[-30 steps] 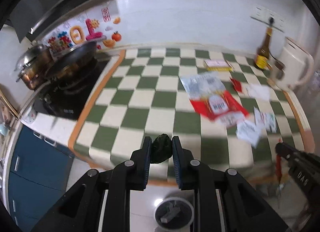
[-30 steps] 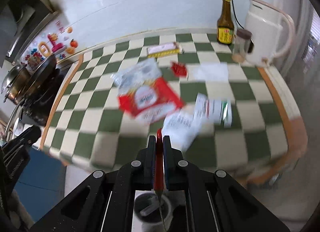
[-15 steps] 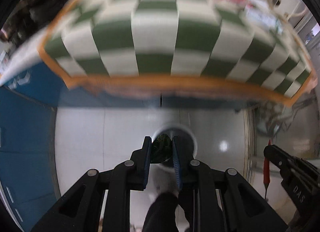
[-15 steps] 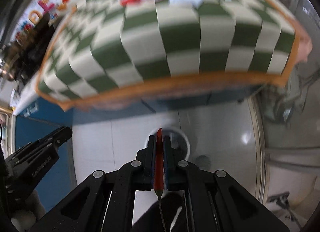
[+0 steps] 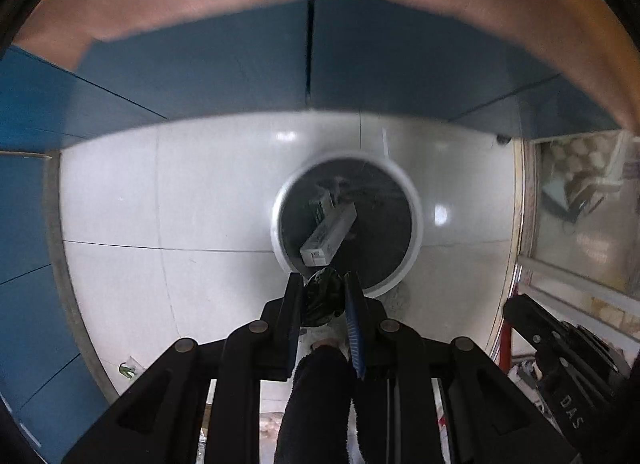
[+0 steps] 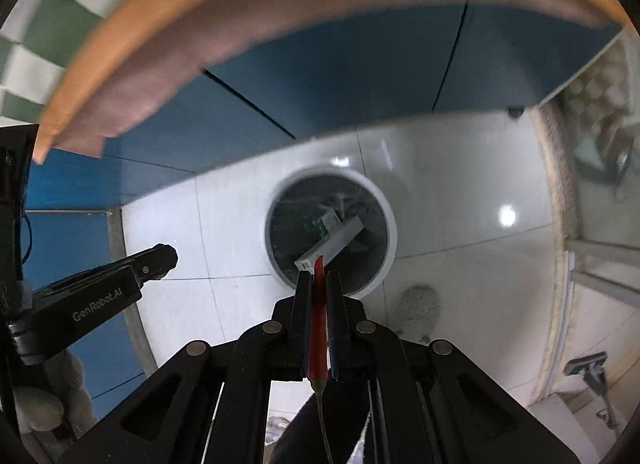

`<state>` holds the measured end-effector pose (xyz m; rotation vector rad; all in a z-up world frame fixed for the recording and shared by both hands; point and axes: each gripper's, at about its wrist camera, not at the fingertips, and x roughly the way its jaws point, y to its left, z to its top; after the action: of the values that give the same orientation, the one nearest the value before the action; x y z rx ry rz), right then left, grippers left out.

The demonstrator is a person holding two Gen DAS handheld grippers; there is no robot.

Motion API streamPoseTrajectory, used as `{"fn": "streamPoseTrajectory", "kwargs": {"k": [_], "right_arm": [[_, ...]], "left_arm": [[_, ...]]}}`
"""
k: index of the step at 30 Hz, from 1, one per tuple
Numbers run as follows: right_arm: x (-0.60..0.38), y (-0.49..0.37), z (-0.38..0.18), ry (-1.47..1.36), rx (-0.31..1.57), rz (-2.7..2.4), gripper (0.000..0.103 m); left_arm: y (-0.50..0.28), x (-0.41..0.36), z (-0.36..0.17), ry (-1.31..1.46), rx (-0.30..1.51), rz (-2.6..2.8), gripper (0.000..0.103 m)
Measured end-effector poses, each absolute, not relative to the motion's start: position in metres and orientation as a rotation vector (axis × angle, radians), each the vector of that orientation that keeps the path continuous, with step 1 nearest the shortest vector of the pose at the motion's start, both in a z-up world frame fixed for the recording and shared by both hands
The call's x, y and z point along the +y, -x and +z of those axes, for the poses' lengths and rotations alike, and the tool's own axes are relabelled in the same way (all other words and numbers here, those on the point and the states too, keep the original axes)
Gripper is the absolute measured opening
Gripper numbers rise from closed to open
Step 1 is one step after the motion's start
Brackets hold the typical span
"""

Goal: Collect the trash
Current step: 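Lower both grippers over the bin and release the red strip and green scrap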

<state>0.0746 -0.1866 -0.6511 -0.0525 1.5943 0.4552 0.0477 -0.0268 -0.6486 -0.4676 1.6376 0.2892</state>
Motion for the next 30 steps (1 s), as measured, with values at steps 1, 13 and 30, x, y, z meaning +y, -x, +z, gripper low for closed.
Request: {"fn": "streamPoseTrajectory", "kwargs": {"k": [1,13,30], "right_arm": [[-0.188,-0.075,-0.675,0.036,1.618,0.457,0.007],[-0.176,-0.079,-0.798,-0.031,1.757,0.495,0.008],[-0.180,-0.086,-0.781,0.266,1.666,0.394,0.101]], "left_arm": [[-0.047,-0.027,-0.660,0.468,1.649,0.288,0.017],[-0.048,-0.020,-0.720,0.524,1.728,0.247,0.026],[-0.036,-0.011,-0.697,0.418,1.675,0.387,0.103]]}}
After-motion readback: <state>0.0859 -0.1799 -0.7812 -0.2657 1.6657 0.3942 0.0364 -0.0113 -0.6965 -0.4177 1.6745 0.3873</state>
